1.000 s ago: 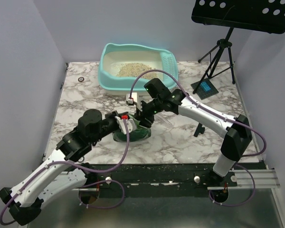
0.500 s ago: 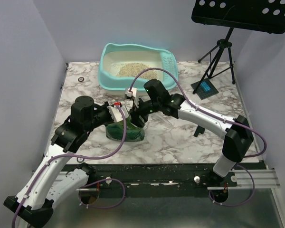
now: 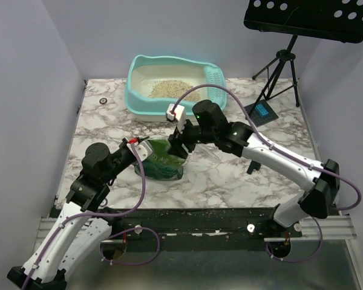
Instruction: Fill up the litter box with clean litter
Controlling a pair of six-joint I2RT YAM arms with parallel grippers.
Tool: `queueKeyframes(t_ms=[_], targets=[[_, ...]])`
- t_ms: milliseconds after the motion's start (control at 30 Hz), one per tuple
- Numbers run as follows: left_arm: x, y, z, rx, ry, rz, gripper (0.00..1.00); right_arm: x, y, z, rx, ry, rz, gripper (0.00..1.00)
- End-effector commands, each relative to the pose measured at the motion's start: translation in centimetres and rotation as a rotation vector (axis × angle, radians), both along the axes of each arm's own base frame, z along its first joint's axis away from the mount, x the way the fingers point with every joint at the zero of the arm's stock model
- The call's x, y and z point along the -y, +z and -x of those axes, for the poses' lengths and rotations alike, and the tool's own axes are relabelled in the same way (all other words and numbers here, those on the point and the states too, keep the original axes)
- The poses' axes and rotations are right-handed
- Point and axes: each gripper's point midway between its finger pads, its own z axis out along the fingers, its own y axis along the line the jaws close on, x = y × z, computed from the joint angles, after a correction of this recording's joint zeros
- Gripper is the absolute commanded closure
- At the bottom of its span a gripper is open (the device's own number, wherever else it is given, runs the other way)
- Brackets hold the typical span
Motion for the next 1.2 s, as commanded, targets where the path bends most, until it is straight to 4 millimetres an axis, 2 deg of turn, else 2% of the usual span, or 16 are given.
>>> queueKeyframes(t_ms=[0,67,100,200,267,400,467,567,700,800,967,1167], targets=[[-0.5,5.3,0.3,0.157,0.028,0.14,0.81,3.2,4.3,-1.0,0.085,-0.168,0.009,0.29],[-0.6,5.8,0.5,0.157,0.03,0.168,0.66,5.2,5.3,-1.6,0.125,-0.266,0.01,0.24],[-0.6,6.1,0.8,0.156,0.03,0.187,0.6,6.1,5.2,-2.1,0.134,-0.309,0.018,0.22],[-0.1,6.6,1.5,0.104,0.001,0.257,0.47,9.6,5.1,-3.5,0.145,-0.49,0.027,0.18],[0.2,6.6,1.8,0.057,-0.013,0.297,0.38,11.7,4.2,-4.4,0.115,-0.572,0.023,0.17],[-0.8,7.1,1.7,0.005,0.057,0.387,0.37,15.1,0.4,-6.5,0.021,-0.7,0.063,0.16],[-1.5,7.9,1.5,-0.031,0.112,0.457,0.37,15.7,-2.2,-7.0,-0.029,-0.713,0.111,0.16],[-2.2,8.6,1.3,-0.099,0.169,0.501,0.35,15.4,-5.5,-7.2,-0.082,-0.684,0.176,0.16],[-2.0,10.1,1.9,-0.178,0.171,0.568,0.33,15.0,-9.6,-7.6,-0.13,-0.659,0.281,0.16],[-1.6,10.2,2.2,-0.271,0.172,0.531,0.41,15.2,-12.3,-8.1,-0.156,-0.662,0.35,0.16],[-1.7,9.4,1.5,-0.362,0.235,0.509,0.41,15.0,-15.1,-8.9,-0.203,-0.657,0.387,0.16],[-1.8,9.3,1.3,-0.357,0.243,0.505,0.4,14.8,-18.0,-9.2,-0.267,-0.601,0.416,0.16]])
